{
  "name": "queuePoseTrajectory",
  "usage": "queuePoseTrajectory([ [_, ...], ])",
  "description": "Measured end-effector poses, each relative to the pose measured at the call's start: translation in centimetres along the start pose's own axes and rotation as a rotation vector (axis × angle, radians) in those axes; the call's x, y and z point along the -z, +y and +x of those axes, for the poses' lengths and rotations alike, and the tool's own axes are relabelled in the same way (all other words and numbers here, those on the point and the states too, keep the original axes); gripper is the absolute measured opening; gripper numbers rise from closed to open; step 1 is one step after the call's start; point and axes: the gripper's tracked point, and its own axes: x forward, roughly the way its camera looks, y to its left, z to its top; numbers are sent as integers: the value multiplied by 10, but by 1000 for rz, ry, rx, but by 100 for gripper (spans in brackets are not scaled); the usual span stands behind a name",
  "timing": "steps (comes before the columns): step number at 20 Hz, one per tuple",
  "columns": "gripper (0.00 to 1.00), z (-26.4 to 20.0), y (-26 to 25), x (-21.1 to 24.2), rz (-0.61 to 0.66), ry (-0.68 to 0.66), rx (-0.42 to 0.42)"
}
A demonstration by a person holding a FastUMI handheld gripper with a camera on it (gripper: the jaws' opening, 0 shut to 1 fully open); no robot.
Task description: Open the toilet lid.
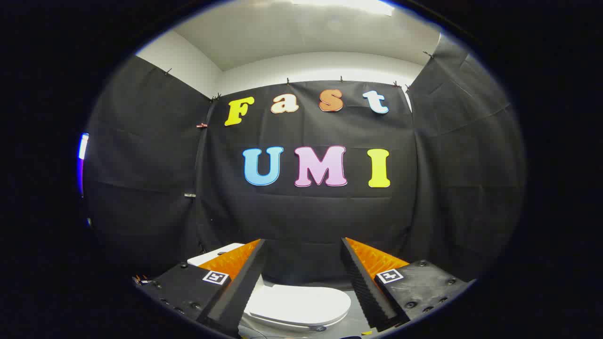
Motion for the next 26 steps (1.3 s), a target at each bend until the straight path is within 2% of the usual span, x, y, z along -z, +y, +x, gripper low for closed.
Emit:
queuePoseTrajectory([
  [17,98,-2,3,-2,-5,-7,-2],
  [26,98,5,-8,6,34,18,25],
])
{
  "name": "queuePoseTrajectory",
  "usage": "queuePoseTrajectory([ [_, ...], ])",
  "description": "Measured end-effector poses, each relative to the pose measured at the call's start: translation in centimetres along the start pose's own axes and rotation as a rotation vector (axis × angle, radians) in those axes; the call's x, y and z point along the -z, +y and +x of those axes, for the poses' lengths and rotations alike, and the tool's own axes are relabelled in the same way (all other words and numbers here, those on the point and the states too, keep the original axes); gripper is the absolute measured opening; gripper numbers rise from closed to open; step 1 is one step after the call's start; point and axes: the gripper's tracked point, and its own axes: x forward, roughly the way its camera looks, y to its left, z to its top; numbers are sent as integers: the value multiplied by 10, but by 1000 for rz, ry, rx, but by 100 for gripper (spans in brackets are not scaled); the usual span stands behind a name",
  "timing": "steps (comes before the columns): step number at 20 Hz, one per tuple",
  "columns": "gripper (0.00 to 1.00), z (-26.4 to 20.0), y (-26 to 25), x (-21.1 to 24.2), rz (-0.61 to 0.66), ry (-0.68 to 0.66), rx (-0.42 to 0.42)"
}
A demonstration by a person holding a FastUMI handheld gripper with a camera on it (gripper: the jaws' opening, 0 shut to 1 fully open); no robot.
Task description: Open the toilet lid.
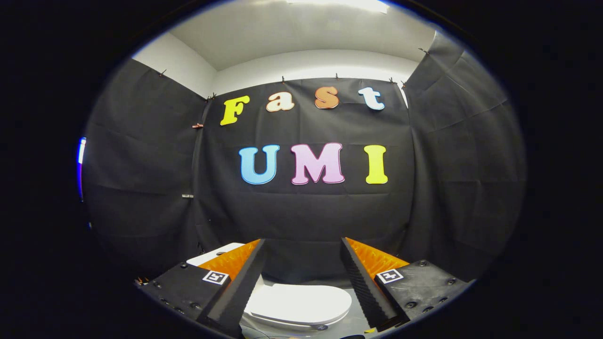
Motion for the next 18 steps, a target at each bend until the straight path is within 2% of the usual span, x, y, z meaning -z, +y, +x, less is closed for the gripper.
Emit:
queuePoseTrajectory([
  [8,98,17,-38,25,42,32,127],
  [18,97,45,-114,147,255,240,253],
])
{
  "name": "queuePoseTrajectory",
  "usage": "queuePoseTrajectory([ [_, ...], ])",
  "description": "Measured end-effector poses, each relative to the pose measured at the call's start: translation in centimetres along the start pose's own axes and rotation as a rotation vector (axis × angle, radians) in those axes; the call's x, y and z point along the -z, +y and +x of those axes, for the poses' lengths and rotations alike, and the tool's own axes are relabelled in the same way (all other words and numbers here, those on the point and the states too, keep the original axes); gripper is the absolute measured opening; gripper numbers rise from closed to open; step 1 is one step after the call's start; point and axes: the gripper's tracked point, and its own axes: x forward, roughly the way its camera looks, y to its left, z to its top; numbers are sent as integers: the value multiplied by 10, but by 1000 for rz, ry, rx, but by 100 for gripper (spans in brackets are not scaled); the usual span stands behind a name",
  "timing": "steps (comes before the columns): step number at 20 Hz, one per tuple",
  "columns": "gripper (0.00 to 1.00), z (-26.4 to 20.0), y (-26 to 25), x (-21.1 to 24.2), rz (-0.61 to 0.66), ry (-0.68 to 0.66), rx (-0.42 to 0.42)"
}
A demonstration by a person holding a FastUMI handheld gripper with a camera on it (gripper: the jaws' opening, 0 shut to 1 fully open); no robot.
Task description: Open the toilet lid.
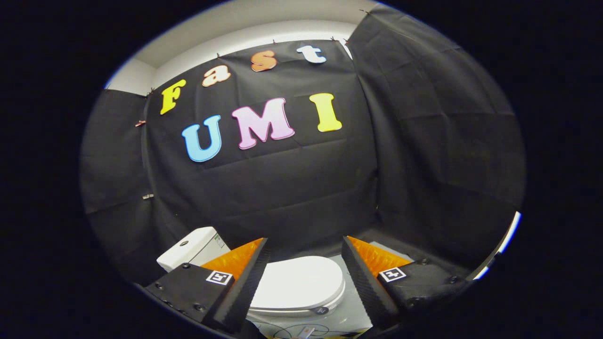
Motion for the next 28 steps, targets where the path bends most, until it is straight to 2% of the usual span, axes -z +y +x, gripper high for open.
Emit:
queuePoseTrajectory([
  [11,98,64,-85,124,288,246,109],
  [16,98,86,-96,184,414,342,119],
  [22,97,97,-100,284,557,499,143],
  [28,96,105,-93,350,679,603,133],
])
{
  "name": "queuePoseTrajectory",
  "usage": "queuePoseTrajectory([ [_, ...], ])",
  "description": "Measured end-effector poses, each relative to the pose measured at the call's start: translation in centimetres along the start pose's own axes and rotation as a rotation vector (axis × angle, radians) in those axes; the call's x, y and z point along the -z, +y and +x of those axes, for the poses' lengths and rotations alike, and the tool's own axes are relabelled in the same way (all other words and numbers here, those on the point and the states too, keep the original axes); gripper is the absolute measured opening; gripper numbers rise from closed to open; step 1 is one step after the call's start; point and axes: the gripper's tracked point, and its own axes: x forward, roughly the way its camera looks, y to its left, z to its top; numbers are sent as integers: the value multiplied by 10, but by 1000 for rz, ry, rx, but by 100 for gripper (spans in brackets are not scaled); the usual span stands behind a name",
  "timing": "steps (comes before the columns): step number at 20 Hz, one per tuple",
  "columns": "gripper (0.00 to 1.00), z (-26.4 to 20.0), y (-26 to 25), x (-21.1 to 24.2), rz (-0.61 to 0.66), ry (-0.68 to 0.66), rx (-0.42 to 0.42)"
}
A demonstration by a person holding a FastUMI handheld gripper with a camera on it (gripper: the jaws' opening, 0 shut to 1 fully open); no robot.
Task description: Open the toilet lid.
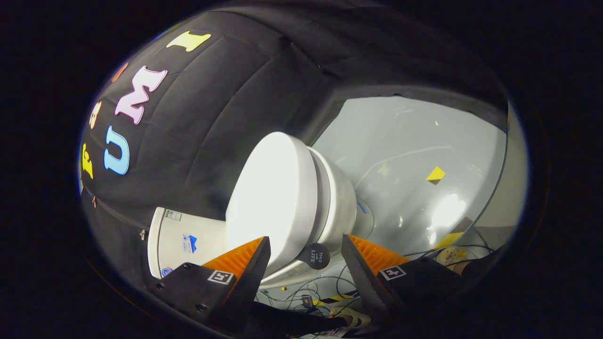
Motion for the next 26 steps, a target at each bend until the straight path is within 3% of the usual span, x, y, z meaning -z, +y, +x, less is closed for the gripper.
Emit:
queuePoseTrajectory([
  [7,84,36,-23,32,153,78,-36],
  [9,72,42,-24,35,165,83,-41],
  [11,45,49,-22,34,174,87,-59],
  [13,41,50,-12,34,190,95,-102],
  [16,19,51,-11,37,216,101,-116],
  [23,18,47,-7,35,194,101,-125],
  [26,13,44,1,39,84,95,-94],
])
